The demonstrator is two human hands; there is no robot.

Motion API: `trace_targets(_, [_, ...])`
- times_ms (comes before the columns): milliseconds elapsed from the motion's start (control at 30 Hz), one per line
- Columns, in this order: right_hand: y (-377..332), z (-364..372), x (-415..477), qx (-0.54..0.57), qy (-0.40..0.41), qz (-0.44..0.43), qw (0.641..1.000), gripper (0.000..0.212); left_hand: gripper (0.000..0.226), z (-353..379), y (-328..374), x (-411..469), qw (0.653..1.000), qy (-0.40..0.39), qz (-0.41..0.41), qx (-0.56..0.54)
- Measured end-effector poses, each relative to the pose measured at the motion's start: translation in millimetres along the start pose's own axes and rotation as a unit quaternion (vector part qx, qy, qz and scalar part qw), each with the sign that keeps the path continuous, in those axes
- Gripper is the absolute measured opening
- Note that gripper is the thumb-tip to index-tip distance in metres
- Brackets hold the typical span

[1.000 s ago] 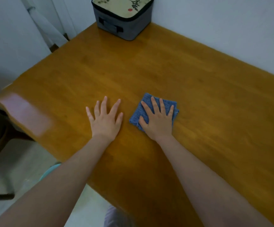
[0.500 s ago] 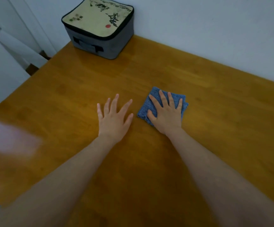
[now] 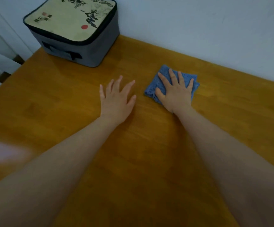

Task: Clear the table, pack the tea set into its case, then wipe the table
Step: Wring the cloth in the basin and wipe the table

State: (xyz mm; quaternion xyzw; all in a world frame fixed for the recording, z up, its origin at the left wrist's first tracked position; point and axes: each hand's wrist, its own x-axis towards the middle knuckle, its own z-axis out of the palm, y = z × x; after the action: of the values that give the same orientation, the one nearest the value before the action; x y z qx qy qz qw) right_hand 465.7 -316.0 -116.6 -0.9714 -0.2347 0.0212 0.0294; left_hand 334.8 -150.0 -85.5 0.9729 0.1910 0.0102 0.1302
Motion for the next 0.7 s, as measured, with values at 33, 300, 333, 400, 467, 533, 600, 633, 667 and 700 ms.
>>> trace_targets(33, [4,0,9,0.001,0.002,0.004,1.000,0.061,0.050,1,1,9,1.000,0.005,0.004,-0.004])
trace_targets(300, [29,-5,66,0.001,0.008,0.022,1.000,0.060,0.049,8,1,51,0.999,0.025,0.045,0.003])
trace_targets(333, [32,-6,71,0.002,0.009,0.024,1.000,0.060,0.050,10,0,53,0.999,0.024,0.040,0.001])
trace_targets(400, [38,-7,81,0.003,0.010,0.026,1.000,0.059,0.052,15,2,53,1.000,0.018,0.022,-0.013])
trace_targets(467, [44,-8,88,0.003,0.012,0.024,1.000,0.059,0.053,21,11,50,1.000,0.016,0.013,-0.012])
trace_targets(533, [47,-9,90,0.002,0.009,0.019,1.000,0.059,0.053,24,22,46,0.999,0.032,0.014,0.012])
trace_targets(600, [50,-10,89,0.002,0.007,0.015,1.000,0.059,0.053,23,31,44,0.998,0.048,0.013,0.029])
trace_targets(633, [52,-10,87,0.004,0.006,0.013,1.000,0.059,0.053,22,36,42,0.998,0.050,0.011,0.031])
trace_targets(667, [53,-10,86,0.005,0.007,0.010,1.000,0.059,0.053,21,37,42,0.998,0.053,0.009,0.030])
trace_targets(700, [56,-10,85,0.007,0.007,0.006,1.000,0.059,0.053,20,40,40,0.998,0.053,0.008,0.029])
